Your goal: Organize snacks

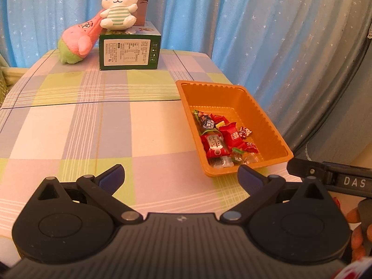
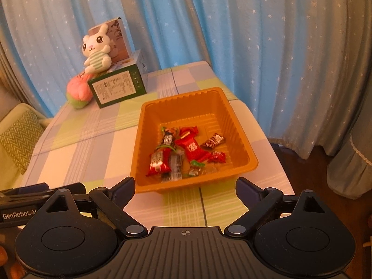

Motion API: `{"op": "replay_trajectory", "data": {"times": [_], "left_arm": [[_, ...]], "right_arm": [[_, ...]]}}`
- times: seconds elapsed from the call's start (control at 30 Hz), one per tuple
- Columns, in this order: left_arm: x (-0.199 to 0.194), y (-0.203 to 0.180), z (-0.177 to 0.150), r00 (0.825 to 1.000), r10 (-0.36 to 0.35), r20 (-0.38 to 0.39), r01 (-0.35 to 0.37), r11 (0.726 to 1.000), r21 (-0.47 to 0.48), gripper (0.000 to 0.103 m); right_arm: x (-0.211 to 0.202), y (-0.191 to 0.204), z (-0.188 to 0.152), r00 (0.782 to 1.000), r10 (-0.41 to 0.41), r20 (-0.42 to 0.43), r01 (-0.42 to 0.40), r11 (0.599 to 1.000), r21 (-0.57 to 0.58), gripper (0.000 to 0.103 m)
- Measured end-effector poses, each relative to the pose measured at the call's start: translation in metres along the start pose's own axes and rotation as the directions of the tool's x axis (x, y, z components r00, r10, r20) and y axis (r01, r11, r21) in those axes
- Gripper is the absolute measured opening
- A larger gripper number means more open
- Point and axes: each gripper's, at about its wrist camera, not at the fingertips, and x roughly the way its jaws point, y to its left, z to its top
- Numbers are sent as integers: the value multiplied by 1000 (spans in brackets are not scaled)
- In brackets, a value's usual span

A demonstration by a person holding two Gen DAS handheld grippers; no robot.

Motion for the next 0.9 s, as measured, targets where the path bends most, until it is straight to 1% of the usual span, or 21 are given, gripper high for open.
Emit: {"op": "replay_trajectory", "data": {"times": [0.13, 0.3, 0.57, 0.9], "left_arm": [[-11, 2, -4, 1000, 16, 0, -16, 1000, 0, 102], [-27, 1, -10, 998, 64, 1, -64, 998, 15, 102], [-48, 1, -17, 996, 87, 6, -87, 996, 0, 102], [-65, 2, -22, 994, 105, 19, -105, 994, -2, 102]], "right_arm": [[-11, 3, -7, 1000, -18, -11, 18, 1000, -9, 93], [-25, 6, -15, 1000, -25, -4, 25, 1000, -7, 93], [-46, 18, -22, 1000, -14, 7, 14, 1000, -13, 93], [-64, 36, -24, 999, -20, 27, 21, 998, -63, 93]]}}
